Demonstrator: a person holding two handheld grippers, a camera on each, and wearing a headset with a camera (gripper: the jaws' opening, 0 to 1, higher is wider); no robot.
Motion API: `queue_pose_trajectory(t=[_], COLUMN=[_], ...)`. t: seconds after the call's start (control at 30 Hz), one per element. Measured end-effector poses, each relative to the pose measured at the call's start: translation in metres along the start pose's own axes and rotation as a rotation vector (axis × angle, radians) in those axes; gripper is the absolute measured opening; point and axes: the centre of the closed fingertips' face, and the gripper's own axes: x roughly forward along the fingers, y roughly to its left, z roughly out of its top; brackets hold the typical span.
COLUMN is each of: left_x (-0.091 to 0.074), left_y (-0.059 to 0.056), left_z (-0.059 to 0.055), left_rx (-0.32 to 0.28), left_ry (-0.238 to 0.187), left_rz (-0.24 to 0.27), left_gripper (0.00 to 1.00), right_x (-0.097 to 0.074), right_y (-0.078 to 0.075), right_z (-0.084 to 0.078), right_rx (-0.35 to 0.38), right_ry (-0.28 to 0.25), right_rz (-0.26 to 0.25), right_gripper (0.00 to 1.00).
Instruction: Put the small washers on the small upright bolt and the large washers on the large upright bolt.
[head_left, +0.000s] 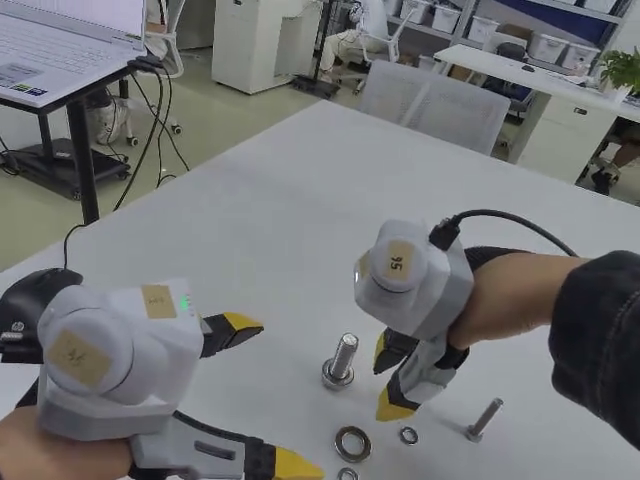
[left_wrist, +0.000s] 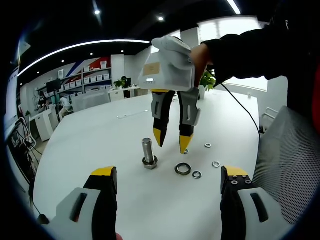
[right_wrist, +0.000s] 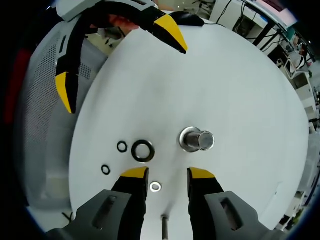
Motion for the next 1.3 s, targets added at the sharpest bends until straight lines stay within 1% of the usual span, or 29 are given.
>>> queue_pose_trajectory(t=[0.43, 0.57, 1.0, 1.1, 1.2, 1.27, 1.3], left_x=[-0.003, -0.004, -0.004, -0.004, -0.004, -0.004, -0.004], left_y=[0.004, 0.004, 0.007, 0.007, 0.006, 0.006, 0.006], left_z=[0.007, 0.009, 0.011, 0.011, 0.011, 0.011, 0.011], left_rx=[0.009, 0.01, 0.01, 0.01, 0.008, 0.008, 0.008], left_ry=[-0.011, -0.014, -0.021, -0.022, -0.024, -0.025, -0.026], left_rz=[0.014, 0.016, 0.023, 0.024, 0.023, 0.023, 0.022], left_gripper=[0.85, 0.85, 0.84, 0.84, 0.84, 0.84, 0.84], right_x=[0.01, 0.016, 0.024, 0.026, 0.028, 0.028, 0.028], right_y=[0.021, 0.027, 0.028, 0.028, 0.031, 0.03, 0.03], right_z=[0.005, 0.007, 0.01, 0.01, 0.011, 0.012, 0.013], right_rx=[-0.027, -0.043, -0.064, -0.09, -0.087, -0.091, -0.087], right_ry=[-0.003, 0.0, 0.004, 0.007, 0.007, 0.002, 0.001], right_rz=[0.024, 0.034, 0.028, 0.024, 0.032, 0.024, 0.029], right_gripper=[0.32, 0.32, 0.32, 0.3, 0.29, 0.3, 0.29])
